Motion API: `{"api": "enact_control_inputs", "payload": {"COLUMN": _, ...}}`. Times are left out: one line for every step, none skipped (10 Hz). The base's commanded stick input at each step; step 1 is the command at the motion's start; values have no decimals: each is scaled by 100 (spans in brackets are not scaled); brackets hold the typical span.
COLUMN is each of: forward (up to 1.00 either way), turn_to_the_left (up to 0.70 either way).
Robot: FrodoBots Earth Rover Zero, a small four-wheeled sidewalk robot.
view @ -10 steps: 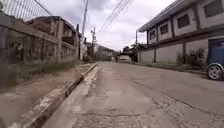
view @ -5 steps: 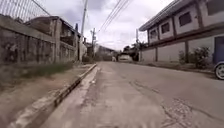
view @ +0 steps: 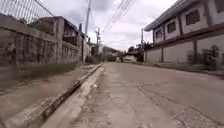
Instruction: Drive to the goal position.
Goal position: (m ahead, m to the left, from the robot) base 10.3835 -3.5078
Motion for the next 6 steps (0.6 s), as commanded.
{"api": "enact_control_inputs", "payload": {"forward": 70, "turn_to_the_left": 1}}
{"api": "enact_control_inputs", "payload": {"forward": 70, "turn_to_the_left": 0}}
{"api": "enact_control_inputs", "payload": {"forward": 70, "turn_to_the_left": 0}}
{"api": "enact_control_inputs", "payload": {"forward": 70, "turn_to_the_left": 0}}
{"api": "enact_control_inputs", "payload": {"forward": 70, "turn_to_the_left": 0}}
{"api": "enact_control_inputs", "payload": {"forward": 70, "turn_to_the_left": 0}}
